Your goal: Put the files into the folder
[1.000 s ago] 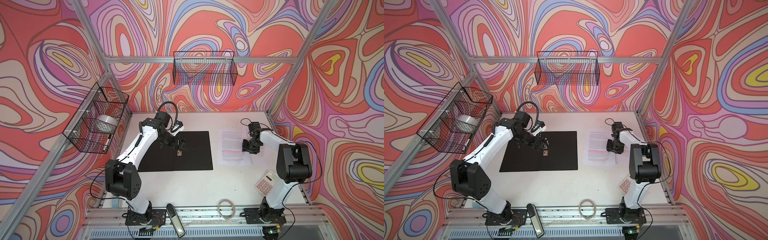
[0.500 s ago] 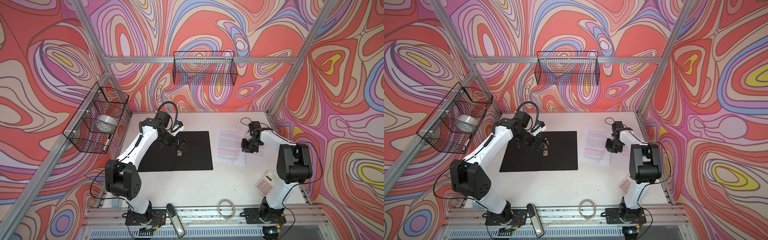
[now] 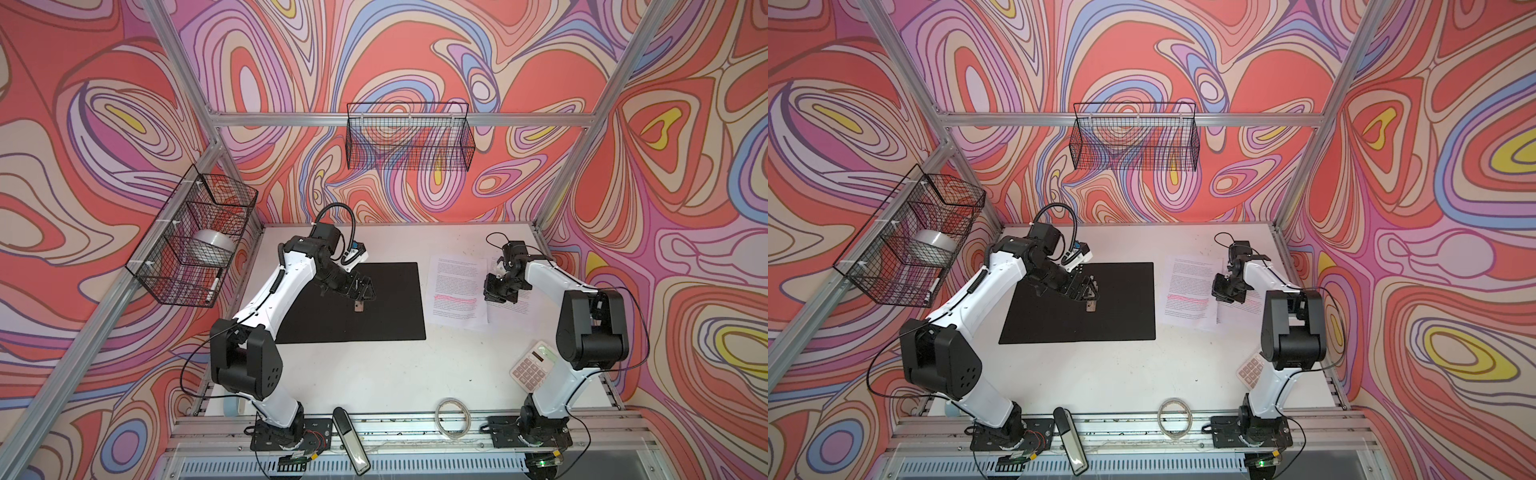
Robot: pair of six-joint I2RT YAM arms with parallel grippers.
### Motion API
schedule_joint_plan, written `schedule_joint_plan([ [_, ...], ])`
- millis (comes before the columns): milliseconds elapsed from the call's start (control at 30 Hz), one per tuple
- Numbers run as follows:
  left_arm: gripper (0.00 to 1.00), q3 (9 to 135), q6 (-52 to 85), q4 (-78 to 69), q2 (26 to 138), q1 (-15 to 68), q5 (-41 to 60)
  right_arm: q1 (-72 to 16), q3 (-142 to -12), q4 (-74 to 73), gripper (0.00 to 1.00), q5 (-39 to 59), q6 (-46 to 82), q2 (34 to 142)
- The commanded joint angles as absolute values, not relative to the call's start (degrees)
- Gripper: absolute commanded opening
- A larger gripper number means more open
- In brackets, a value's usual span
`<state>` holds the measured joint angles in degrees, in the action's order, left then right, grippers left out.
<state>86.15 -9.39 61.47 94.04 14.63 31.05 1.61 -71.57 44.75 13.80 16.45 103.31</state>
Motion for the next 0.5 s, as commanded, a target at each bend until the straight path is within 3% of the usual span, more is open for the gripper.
schedule_joint_plan([
  [0,1.00,87.31,-9.53,62.05,93.34,14.85,31.44,2.15,-71.63,43.50,0.00,16.53,16.60,101.81],
  [467,0.99,90.78,-6.71,61.70,94.46,14.85,33.34,2.33,-73.64,41.85,0.00,25.89,16.41,94.17],
])
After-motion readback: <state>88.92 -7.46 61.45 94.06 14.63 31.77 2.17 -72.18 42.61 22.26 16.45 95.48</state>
